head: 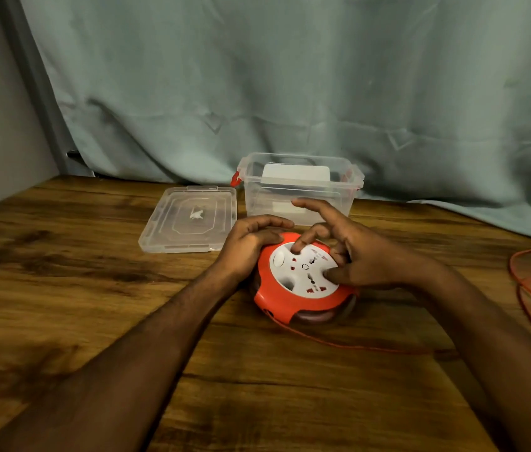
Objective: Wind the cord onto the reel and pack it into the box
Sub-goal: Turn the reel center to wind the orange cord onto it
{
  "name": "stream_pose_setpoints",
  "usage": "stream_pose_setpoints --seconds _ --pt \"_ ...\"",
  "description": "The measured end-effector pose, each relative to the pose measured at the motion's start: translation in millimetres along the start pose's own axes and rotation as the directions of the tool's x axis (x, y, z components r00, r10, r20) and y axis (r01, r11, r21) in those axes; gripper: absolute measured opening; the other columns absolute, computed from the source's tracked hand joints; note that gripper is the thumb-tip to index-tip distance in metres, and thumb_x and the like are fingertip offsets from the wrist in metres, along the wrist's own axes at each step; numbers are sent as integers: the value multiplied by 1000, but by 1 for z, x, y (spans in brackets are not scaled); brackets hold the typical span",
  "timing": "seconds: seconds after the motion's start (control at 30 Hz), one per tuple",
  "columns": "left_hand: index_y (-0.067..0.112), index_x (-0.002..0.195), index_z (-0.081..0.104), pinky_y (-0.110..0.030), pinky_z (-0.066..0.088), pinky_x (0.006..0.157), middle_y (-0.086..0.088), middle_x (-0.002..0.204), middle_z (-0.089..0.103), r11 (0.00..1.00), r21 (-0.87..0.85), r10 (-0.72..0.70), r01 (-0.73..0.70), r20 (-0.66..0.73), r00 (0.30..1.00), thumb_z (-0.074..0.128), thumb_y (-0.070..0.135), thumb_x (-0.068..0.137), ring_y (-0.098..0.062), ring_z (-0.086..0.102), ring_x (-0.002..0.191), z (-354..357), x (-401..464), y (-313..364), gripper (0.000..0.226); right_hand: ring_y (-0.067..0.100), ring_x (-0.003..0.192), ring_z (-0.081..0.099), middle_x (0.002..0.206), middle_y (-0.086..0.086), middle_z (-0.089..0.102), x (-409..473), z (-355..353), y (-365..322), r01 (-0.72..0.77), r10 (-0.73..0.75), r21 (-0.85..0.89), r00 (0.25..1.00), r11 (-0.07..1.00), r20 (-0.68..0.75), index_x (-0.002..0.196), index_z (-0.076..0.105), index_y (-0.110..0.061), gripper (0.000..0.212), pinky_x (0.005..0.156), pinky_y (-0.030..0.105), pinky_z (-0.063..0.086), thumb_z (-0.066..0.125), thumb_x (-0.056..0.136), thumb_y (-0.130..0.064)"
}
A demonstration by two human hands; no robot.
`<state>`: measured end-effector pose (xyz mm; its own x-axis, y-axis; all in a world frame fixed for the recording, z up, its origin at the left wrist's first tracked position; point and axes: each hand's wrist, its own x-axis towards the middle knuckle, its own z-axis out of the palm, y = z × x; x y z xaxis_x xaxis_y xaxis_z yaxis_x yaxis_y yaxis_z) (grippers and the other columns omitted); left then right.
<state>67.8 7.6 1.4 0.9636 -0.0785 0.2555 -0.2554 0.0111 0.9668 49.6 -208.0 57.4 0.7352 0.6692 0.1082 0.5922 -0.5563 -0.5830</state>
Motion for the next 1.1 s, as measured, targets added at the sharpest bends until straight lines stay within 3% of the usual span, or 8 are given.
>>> stream_pose_setpoints --seconds 0.1,0.27,0.4,0.53,0.73,0.87,1.0,1.1 --pt "3 114 72 -46 59 87 -17 107 77 1000 -8 -8 8 9 1000 54 -5 89 -37 73 100 -1 -1 1 31 3 53 63 125 -5 70 -2 -3 -2 2 -2 4 1000 1000 14 159 4 -46 124 55 20 54 76 78 14" --pt "1 116 70 -49 58 88 -20 109 76 998 -56 -37 38 26 999 56 -6 88 -43 72 101 -1 -2 3 33 -19 59 60 122 1 69 -5 -4 -15 -16 16 1 1000 1000 -8 158 7 -39 121 53 12 52 78 76 15" --pt "3 115 71 -42 59 81 -23 105 76 997 -66 -30 31 22 999 56 -6 88 -36 74 92 -1 -2 4 32 -11 59 65 119 0 69 -5 -5 -14 -25 25 6 999 1000 -34 151 16 -35 113 52 15 53 81 73 13" --pt "5 112 73 -39 60 78 -23 104 76 996 -79 -26 27 9 1000 58 -4 87 -32 73 89 -2 -1 4 31 4 78 75 116 -4 70 -5 -4 -10 -53 53 5 997 999 -64 136 24 -38 101 63 27 63 88 70 3" --pt "0 109 73 -40 57 81 -23 105 75 996 -80 -41 36 -58 997 57 -6 86 -32 71 90 -2 3 1 29 11 91 73 99 -8 72 -4 1 -7 -105 90 -98 985 990 -144 106 42 -46 72 67 33 65 97 62 -33" --pt "-2 107 73 -36 58 76 -26 105 73 995 -93 -40 34 -67 997 56 -7 87 -30 69 86 0 3 2 27 17 93 70 93 -7 72 -3 5 -8 -130 91 -234 982 964 -168 82 56 -31 48 64 45 62 88 55 -55" --pt "-4 105 72 -36 58 76 -26 107 72 993 -113 -42 31 -95 995 55 -8 87 -31 69 87 1 3 1 25 6 72 57 76 -10 64 -1 11 -12 -139 67 -395 980 908 -190 72 58 -23 44 50 26 41 86 63 -56" --pt "-4 102 73 -37 57 78 -22 103 73 992 -122 -41 26 -118 992 55 -9 86 -32 69 89 1 3 0 25 1 64 48 67 -10 58 -2 15 -16 -164 56 -449 968 878 -244 69 58 -21 45 51 24 31 86 65 -56"
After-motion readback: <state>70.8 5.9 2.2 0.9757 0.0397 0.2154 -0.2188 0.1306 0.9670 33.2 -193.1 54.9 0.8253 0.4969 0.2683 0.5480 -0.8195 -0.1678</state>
